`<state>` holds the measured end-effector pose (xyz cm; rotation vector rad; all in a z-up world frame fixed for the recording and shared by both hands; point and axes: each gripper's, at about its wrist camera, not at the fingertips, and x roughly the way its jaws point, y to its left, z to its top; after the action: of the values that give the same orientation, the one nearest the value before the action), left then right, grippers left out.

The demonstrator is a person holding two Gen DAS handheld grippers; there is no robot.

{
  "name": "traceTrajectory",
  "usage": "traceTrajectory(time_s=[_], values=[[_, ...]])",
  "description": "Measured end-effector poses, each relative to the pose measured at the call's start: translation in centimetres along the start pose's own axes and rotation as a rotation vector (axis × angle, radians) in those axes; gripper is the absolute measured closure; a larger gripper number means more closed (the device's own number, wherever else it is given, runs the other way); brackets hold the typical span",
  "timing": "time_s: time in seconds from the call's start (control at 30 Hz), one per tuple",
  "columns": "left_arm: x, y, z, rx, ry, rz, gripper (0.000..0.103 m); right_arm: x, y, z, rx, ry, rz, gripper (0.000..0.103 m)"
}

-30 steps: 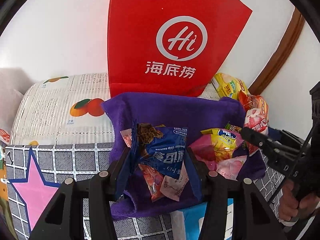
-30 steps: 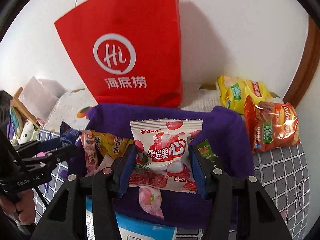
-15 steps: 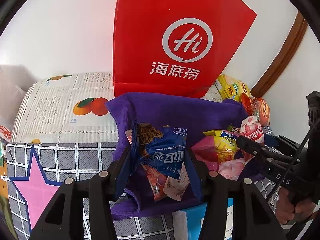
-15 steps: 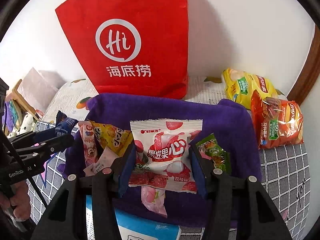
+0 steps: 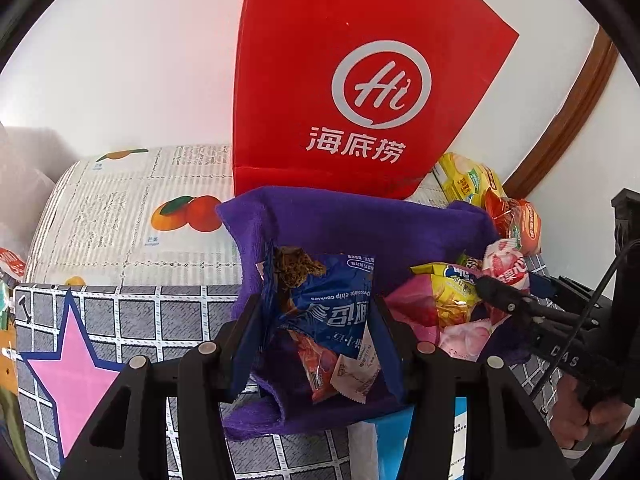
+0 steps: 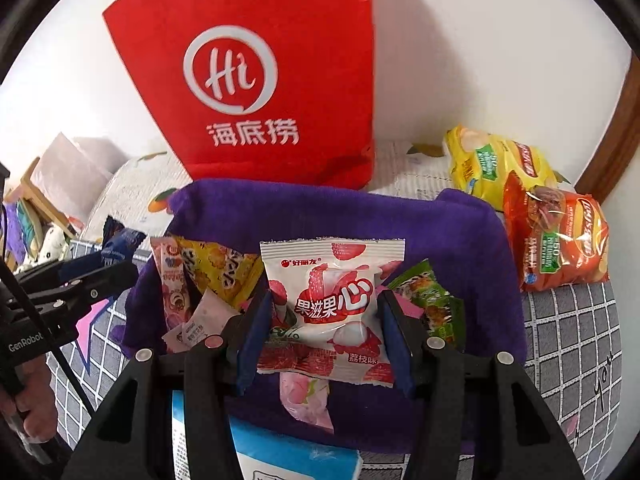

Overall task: Organize snacks
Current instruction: 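Carry the lychee bag and blue snack bag over the purple towel with both tools, then lower both bags onto the towel and open both tools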

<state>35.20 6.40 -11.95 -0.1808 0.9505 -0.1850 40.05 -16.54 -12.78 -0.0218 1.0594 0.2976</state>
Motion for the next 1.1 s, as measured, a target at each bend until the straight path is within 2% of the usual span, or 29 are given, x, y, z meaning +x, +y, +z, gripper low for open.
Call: traceTrajectory(time_s=[0.23,0.37,0.53,0.77,0.87,0.93,1.1], values=[[-0.1,0.3,0.1,-0.008,-0.002,0.006,0.053,-0.8,-1.1,0.1,0.016,-0.006,-0.003,0.049],[-0.1,0.3,0.0,-0.01,-0.002,0.008,0.053,-0.4,0.0,0.0,-0.002,0.014,0.046,0.049],[-0.1,0.5,0.0,-0.015,0.0,0.007,0.053,1.0,1.5,-0.3,-0.048,0.051,0.053,0.049],[0.6,0.4,0.0,-0.014,0.015,-0.008,0.053,1.6,2.0,-0.6,-0.074,0.061,0.03,0.048],[0.6,0.0,-0.1,-0.004,0.016,-0.035,0.053,1.6,2.2,-0.7,-0.091,0.068,0.026,0.041],[0.6,-0.5,-0.2,0.012,0.016,-0.049,0.053,1.7,2.3,-0.7,-0.099,0.068,0.024,0.041],[1.9,-1.3,-0.6,0.025,0.063,-0.042,0.053,1.4,2.4,-0.7,-0.116,0.067,0.019,0.041]])
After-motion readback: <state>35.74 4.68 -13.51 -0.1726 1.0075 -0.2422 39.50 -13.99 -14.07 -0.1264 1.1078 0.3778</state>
